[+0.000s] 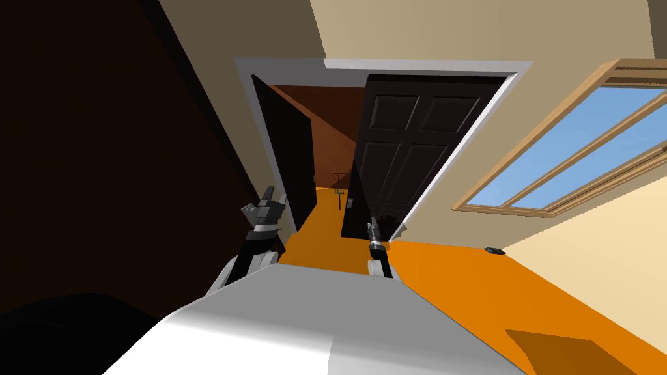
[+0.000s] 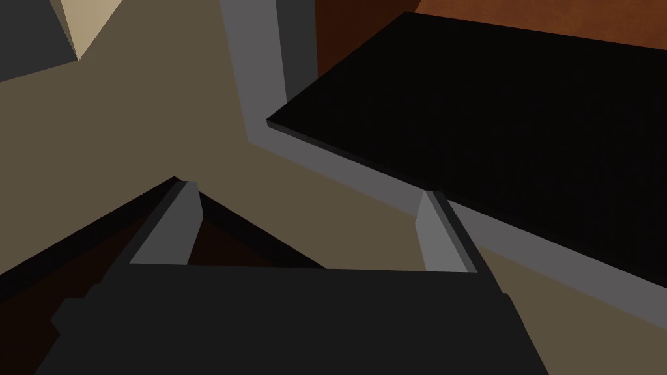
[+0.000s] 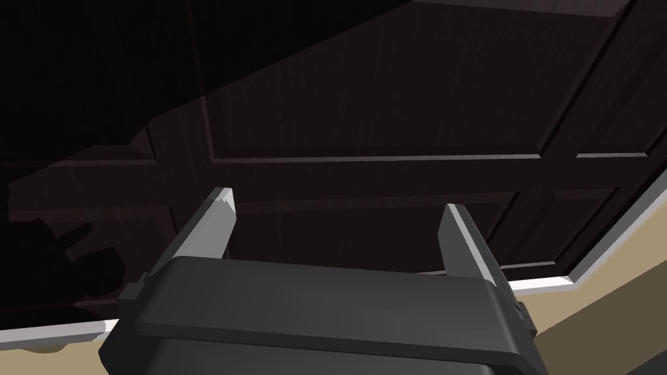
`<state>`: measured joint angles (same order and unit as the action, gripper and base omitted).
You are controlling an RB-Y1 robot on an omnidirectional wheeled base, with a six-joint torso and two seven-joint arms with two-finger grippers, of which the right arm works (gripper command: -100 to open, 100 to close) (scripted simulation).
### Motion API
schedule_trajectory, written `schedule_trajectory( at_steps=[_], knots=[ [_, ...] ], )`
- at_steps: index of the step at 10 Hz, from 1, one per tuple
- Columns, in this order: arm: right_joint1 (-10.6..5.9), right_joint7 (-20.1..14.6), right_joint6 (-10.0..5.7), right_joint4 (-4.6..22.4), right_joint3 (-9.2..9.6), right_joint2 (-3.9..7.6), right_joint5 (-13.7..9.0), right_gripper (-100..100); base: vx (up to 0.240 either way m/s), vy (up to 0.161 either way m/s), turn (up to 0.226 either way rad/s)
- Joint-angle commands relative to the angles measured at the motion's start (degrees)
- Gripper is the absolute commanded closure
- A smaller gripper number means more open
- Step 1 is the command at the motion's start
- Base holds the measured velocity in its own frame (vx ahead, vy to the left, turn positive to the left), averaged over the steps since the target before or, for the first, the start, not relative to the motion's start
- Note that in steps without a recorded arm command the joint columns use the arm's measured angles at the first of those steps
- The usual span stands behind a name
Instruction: Push the door open
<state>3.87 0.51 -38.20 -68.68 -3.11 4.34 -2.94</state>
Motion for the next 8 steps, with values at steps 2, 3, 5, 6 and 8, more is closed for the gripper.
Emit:
schedule_trajectory(
  at_steps=[2, 3, 5, 6, 8],
  knots=[
    [-1.25, 0.31, -0.64, 3.47, 0.04, -0.29, 0.07, -100, 0.108, -0.003, 0.020],
    [-1.74, 0.44, -0.94, 4.86, 0.05, -0.43, 0.11, -100, 0.091, -0.018, 0.022],
    [-2.22, 0.56, -1.22, 6.19, 0.07, -0.59, 0.14, -100, 0.070, -0.005, 0.017],
    [-2.67, 0.68, -1.48, 7.44, 0.08, -0.78, 0.17, -100, 0.052, -0.006, 0.031],
    [-3.56, 0.92, -2.01, 9.95, 0.11, -1.15, 0.23, -100, 0.086, -0.007, 0.011]
  ],
)
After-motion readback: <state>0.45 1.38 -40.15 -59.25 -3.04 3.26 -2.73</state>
